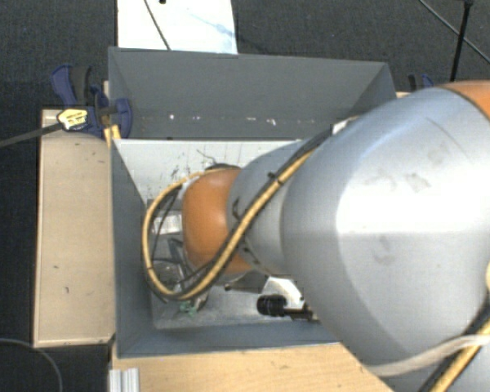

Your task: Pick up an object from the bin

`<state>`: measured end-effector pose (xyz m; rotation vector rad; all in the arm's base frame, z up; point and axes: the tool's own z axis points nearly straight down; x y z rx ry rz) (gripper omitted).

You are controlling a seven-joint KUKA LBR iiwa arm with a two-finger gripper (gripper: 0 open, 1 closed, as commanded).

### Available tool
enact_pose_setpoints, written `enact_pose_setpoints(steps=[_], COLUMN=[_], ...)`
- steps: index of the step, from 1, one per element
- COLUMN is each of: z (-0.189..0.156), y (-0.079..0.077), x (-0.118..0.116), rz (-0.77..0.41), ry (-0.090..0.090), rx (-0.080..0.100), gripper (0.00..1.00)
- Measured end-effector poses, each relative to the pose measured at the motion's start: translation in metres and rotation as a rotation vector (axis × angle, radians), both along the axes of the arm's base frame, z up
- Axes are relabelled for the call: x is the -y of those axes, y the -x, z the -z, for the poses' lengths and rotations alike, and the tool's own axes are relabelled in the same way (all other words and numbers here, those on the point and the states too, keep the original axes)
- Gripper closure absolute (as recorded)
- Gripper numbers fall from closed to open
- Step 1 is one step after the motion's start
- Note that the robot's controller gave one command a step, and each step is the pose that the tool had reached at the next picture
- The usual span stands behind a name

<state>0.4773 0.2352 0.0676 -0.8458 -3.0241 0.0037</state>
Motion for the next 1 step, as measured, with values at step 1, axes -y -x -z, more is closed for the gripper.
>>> enact_pose_setpoints(steps=[1], z=[-0.0527], y=[-0.0008], x=[-0.0003], rz=[-0.003], ry=[-0.004], rx=[0.005], gripper=[1.00])
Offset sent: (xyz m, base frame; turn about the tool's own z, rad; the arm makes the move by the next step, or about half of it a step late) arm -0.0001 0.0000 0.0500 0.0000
